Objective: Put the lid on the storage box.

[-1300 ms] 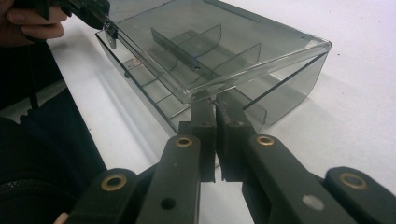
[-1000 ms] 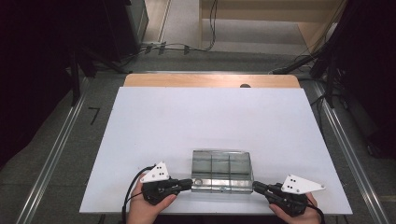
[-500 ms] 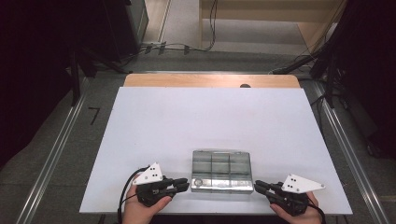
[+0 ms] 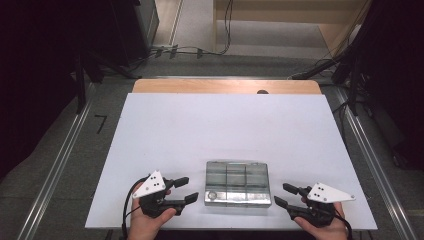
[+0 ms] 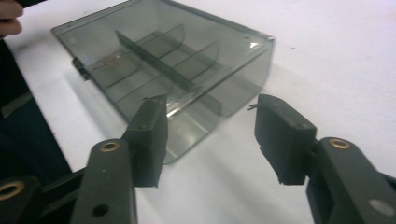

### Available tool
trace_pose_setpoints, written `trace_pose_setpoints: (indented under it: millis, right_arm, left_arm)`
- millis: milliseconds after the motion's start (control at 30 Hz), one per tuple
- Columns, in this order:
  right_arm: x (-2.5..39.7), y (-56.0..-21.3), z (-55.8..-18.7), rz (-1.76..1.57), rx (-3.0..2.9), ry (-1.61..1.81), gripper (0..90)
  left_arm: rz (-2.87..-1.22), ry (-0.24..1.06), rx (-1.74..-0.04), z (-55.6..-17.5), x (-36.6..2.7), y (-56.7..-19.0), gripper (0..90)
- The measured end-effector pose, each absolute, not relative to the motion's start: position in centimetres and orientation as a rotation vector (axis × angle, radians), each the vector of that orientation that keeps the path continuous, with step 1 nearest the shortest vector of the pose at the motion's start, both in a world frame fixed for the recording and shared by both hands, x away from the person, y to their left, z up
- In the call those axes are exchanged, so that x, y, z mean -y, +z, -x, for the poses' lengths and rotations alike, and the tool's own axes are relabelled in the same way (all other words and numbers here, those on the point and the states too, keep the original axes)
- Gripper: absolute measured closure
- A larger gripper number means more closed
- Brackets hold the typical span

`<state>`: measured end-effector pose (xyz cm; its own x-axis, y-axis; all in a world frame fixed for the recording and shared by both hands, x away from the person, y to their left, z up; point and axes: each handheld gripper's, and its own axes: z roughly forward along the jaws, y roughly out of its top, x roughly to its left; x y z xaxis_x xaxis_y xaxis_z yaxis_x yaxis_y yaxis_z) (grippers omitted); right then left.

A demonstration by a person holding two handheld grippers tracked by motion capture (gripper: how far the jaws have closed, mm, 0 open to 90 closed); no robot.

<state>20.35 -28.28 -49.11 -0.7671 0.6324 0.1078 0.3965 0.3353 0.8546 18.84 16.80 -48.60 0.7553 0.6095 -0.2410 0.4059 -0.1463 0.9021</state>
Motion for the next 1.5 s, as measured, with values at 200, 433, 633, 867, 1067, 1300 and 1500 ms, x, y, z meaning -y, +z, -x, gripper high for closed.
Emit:
trace_pose_setpoints:
  millis: [200,433,633,867,1067,1300,1500]
  right_arm:
    - [29.4,-48.8,-20.9,-0.967,-2.326,1.441,24.7]
    - [29.8,-48.8,-21.0,-0.974,-2.316,1.436,17.7]
    - [30.5,-48.8,-21.3,-0.982,-2.297,1.432,13.4]
    - [31.6,-48.8,-21.6,-1.005,-2.27,1.427,12.2]
    - [32.2,-48.9,-21.9,-1.025,-2.257,1.414,11.8]
    - [32.8,-49.1,-22.1,-1.044,-2.255,1.39,11.5]
    - [33.1,-49.2,-22.4,-1.048,-2.253,1.384,11.2]
  left_arm:
    - [-1.753,0.243,-0.811,-19.0,-17.8,-48.5,24.0]
    - [-1.775,0.277,-0.8,-19.1,-18.3,-48.5,17.7]
    - [-1.764,0.276,-0.804,-19.3,-19.3,-48.6,11.4]
    - [-1.752,0.29,-0.82,-19.5,-20.3,-48.7,8.9]
    - [-1.749,0.295,-0.831,-19.7,-20.9,-48.8,8.8]
    - [-1.743,0.295,-0.843,-19.8,-21.3,-49.0,8.8]
    - [-1.742,0.293,-0.856,-19.9,-22.0,-49.1,8.8]
